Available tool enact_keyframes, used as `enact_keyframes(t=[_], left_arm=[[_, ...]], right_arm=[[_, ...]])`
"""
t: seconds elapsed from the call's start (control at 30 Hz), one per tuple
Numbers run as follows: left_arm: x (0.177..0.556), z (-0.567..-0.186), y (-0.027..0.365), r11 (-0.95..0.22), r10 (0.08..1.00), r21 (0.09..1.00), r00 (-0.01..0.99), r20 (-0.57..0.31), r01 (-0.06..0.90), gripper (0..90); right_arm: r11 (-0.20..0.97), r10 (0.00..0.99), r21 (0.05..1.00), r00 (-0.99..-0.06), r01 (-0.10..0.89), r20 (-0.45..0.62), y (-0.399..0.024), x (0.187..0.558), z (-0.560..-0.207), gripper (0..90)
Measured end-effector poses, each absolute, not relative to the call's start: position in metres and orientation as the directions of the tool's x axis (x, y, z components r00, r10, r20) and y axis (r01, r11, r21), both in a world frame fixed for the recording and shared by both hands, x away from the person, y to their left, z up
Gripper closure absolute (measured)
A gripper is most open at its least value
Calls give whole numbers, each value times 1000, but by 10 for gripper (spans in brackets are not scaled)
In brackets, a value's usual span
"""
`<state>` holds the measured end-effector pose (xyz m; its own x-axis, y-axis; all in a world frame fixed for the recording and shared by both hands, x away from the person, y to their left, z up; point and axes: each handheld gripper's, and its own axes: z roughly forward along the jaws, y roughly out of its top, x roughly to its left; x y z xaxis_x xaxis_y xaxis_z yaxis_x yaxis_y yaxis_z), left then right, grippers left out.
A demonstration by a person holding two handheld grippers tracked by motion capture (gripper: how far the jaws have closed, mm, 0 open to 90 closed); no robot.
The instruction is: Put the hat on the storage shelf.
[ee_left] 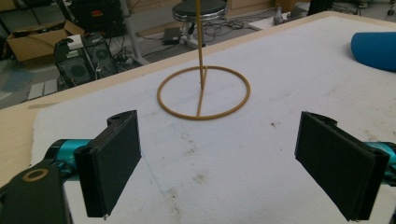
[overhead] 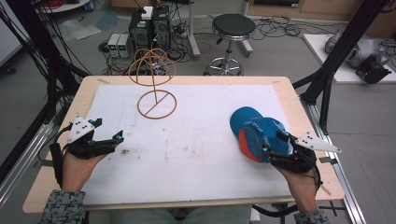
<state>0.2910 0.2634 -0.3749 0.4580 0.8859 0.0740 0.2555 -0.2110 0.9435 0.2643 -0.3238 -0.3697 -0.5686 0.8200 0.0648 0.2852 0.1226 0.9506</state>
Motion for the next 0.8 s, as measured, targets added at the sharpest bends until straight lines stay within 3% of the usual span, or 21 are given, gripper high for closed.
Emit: enact_keyframes(t=[0.8], left_arm=[[291,-375,261,-221,875,941,479,74,257,146]], right_arm=[[128,819,948,-570,290,64,-323,265,-372,225]])
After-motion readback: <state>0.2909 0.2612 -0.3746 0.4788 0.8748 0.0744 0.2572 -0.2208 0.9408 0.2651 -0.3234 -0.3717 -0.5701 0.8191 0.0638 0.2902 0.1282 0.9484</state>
